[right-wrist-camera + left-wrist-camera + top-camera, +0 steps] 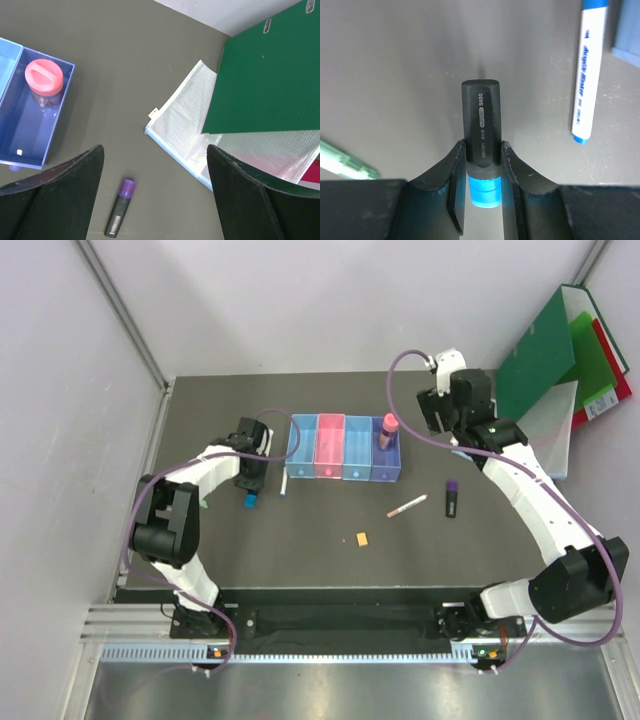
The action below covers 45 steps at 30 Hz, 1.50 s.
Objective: Sort the stationery into containers
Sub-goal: Pick up the pen from the center of the board, then place the pen in the storage box.
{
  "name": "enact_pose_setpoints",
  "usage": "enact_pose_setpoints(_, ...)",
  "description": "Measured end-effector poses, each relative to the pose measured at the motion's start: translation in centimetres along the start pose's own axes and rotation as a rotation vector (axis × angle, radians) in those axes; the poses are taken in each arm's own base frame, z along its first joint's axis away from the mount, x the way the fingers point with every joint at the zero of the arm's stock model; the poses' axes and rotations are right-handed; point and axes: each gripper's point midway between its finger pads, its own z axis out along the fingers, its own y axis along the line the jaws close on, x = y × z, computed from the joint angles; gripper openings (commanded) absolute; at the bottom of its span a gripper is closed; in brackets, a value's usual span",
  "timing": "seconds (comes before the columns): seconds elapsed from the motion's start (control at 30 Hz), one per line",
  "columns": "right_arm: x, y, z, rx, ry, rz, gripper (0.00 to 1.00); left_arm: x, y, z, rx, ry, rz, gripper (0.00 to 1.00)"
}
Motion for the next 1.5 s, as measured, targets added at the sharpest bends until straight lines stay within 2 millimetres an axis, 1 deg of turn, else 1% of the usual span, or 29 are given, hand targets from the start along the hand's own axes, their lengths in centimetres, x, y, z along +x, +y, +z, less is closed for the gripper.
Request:
enact_pose_setpoints(0.23,0.0,0.0,0.0,-0.001,0.001,0.0,0.83,-1.7,0.3,-2.2,0.003,-0.058,0.014,0.0)
enact_pose_setpoints(0.37,0.0,0.0,0.0,-0.001,0.001,-0.001,0.83,-3.7,0.2,-3.7,0.015,-0.095,0.012,0.0)
enact_pose_setpoints(0.47,0.0,0.0,0.0,-0.001,0.001,-0.001,0.83,-6.2,-0.1,-5.4,0.041,-0.151,0.008,0.0)
enact_pose_setpoints(0.67,0.0,0.0,0.0,0.0,0.001,-0.002,0.84,-12.3,-1.6,-9.8,0.142,-0.314,-0.008,0.0)
enact_pose_setpoints(0.7,0.0,0.0,0.0,0.001,0.001,-0.002,0.83,-13.1,-2.0,-10.5,0.165,-0.338,-0.011,0.0)
enact_pose_setpoints(0.8,0.1,-0.2,0.0,0.006,0.003,-0.007,0.84,-14.7,-2.9,-11.4,0.22,-0.381,-0.023,0.0)
enact_pose_setpoints(0.87,0.2,-0.5,0.1,0.014,0.006,-0.006,0.83,-15.6,-3.7,-11.4,0.261,-0.392,-0.032,0.0)
enact_pose_setpoints(0.97,0.4,-1.1,0.1,0.03,0.013,-0.001,0.83,-16.4,-5.1,-10.3,0.314,-0.389,-0.042,0.0)
enact_pose_setpoints(1.2,0.6,-1.6,0.2,0.044,0.018,0.005,0.83,-16.6,-7.7,-6.5,0.391,-0.338,-0.061,0.0)
enact_pose_setpoints(1.33,0.6,-1.6,0.2,0.046,0.018,0.005,0.83,-16.7,-8.8,-4.6,0.413,-0.314,-0.072,0.0)
enact_pose_setpoints(1.5,0.6,-1.6,0.2,0.046,0.018,0.006,0.83,-16.9,-9.7,-2.9,0.424,-0.303,-0.08,0.0)
